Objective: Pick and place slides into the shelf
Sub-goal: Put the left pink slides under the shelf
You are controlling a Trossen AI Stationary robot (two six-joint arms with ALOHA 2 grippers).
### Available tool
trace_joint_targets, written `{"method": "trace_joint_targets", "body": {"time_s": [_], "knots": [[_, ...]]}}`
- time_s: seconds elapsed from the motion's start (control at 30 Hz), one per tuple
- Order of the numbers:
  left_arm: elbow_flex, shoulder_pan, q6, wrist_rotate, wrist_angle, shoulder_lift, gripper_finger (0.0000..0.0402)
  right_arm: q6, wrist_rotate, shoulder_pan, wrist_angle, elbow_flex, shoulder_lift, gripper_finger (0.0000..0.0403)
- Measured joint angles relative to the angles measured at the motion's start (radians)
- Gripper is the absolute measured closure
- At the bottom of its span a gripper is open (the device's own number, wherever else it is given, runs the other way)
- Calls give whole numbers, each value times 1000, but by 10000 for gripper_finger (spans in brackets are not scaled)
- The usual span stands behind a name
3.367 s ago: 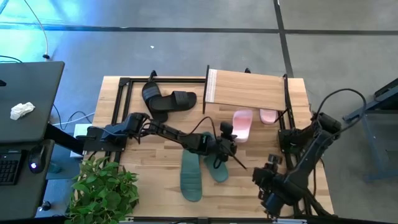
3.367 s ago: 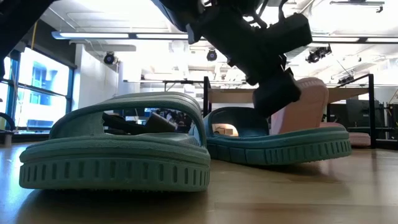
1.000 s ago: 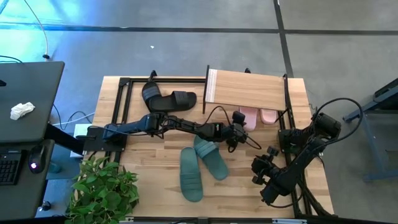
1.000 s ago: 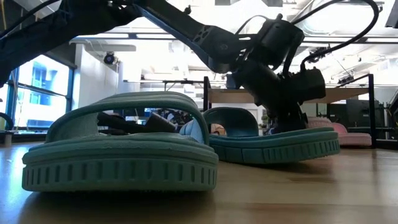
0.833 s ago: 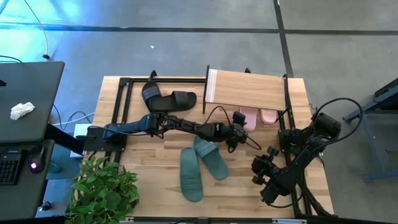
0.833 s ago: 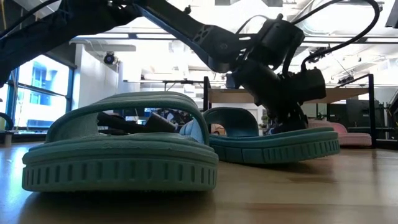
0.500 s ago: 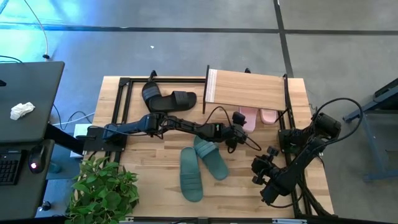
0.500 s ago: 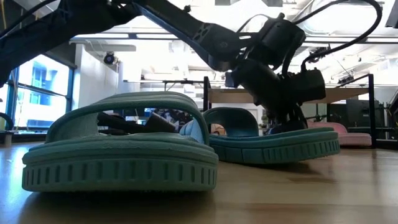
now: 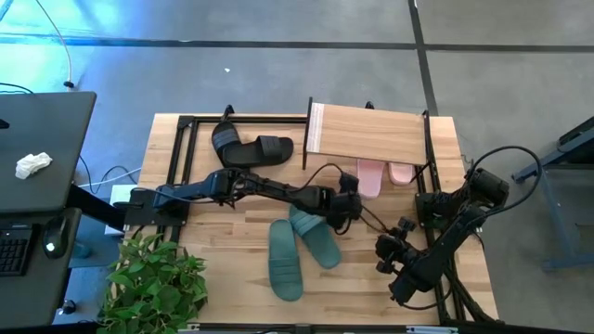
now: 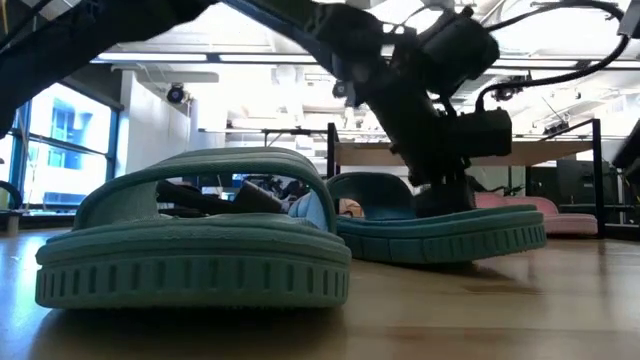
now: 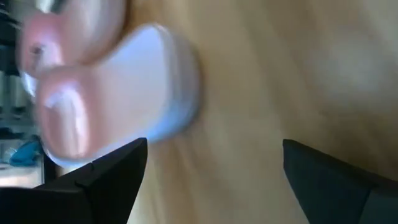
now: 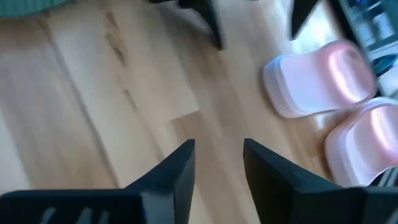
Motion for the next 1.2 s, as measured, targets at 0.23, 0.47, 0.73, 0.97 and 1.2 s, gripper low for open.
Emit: {"method": "trace_joint_targets", "body": {"time_s": [0.23,0.47,0.73,0.97,1.2], "knots": [[-2,-36,-18,-10,-213,-39,51,-70,19,-75,-86,0,0,234],[-2,-56,-11,-54,-241,-40,73,-264,76,-219,-51,-2,0,231],[-1,-48,-12,-103,-300,-86,100,-298,162,-240,-27,-2,-3,230],[0,-31,18,-173,-307,-149,112,-174,165,-145,-28,-2,-28,230],[0,45,18,-173,-306,-190,113,-83,115,-89,-70,-2,-31,231]]}}
